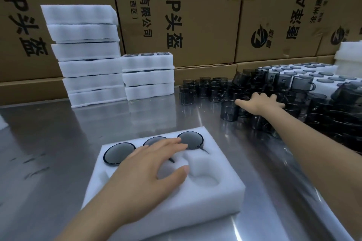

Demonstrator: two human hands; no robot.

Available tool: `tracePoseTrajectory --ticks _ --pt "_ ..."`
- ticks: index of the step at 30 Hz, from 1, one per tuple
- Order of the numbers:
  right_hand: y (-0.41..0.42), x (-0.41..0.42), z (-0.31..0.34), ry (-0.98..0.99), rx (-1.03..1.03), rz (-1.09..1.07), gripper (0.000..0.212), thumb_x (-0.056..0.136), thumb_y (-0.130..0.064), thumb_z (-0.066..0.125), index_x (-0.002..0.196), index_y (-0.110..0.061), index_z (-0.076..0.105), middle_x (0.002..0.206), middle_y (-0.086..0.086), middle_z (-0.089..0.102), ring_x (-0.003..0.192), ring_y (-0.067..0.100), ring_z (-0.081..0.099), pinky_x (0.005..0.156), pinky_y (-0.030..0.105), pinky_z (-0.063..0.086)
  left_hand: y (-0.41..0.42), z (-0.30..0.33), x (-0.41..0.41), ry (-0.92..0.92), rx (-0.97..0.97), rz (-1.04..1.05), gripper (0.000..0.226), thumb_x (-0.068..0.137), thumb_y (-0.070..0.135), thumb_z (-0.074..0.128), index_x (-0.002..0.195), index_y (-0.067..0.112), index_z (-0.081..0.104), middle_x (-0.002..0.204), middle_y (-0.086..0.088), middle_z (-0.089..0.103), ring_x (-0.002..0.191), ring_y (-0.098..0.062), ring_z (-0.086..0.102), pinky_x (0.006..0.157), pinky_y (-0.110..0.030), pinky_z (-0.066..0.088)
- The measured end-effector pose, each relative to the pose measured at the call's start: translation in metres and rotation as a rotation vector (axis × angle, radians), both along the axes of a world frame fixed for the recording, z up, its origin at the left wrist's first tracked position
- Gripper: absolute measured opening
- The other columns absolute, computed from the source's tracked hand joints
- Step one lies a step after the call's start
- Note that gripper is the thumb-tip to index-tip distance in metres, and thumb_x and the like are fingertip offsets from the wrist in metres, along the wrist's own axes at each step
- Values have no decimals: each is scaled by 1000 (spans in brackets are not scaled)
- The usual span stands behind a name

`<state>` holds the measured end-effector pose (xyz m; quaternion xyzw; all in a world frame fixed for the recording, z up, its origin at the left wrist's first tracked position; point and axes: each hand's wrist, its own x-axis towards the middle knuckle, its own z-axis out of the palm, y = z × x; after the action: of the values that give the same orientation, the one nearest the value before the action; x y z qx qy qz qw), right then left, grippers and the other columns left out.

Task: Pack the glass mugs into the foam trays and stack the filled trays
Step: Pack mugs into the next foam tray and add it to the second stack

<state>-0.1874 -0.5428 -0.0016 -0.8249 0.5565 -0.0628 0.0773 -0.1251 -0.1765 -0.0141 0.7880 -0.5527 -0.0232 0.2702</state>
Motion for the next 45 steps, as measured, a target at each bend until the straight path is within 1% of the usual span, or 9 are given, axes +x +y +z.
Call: tracePoseTrajectory --ticks 20,24,28,30,33,36,39,41,45 --pt "128 27 -8 -76 -5 216 79 77 -72 40 138 -21 42 148 6 33 136 38 19 101 56 25 2 7 -3 -37 87 -2 44 92 50 43 136 47 39 148 30 25 136 4 21 108 -20 19" --pt "133 24 -7 -125 60 214 80 76 -76 43 136 -23 45 147 6 35 137 38 19 102 54 23 3 7 -3 -37 98 -16 45 93 50 43 138 45 38 149 29 23 132 9 17 104 -15 14" --pt "135 17 -6 -273 47 243 72 81 -71 48 137 -28 41 147 9 32 136 35 22 105 51 23 4 7 -3 -57 91 -21 44 94 48 43 138 41 41 150 25 27 135 5 21 109 -20 16" --pt "136 14 1 -415 45 300 54 84 -62 52 130 -35 47 141 4 39 133 33 26 104 49 25 6 8 -4 -47 43 -21 40 94 44 46 133 36 48 144 22 38 133 3 28 106 -18 22" --pt "141 13 13 -494 79 462 23 84 -57 56 94 -38 64 108 -8 62 124 26 38 102 44 33 8 11 -7 -102 -97 6 28 93 36 49 115 28 64 119 19 58 114 -1 47 95 -23 37" --pt "157 22 20 -366 209 608 40 81 -55 62 74 -17 69 75 2 59 82 18 50 70 30 40 12 15 -12 -210 -252 49 19 92 27 52 98 25 70 98 15 64 95 -5 54 81 -25 42" --pt "175 36 20 -189 238 597 51 85 -42 62 51 -12 37 56 5 34 53 16 31 52 28 20 21 17 -17 -268 -376 82 17 89 22 55 85 23 71 84 12 65 82 -9 57 68 -25 41" --pt "181 44 19 -140 198 543 47 87 -35 59 54 -13 33 57 3 33 53 16 31 49 30 21 31 17 -18 -267 -421 94 18 87 24 52 83 22 70 81 11 65 78 -10 57 65 -25 42" --pt "187 49 17 -201 107 517 35 89 -31 58 60 -13 52 71 7 57 75 28 54 61 29 38 57 10 -8 -272 -479 125 18 86 24 52 83 21 69 79 12 63 77 -9 57 67 -30 46"
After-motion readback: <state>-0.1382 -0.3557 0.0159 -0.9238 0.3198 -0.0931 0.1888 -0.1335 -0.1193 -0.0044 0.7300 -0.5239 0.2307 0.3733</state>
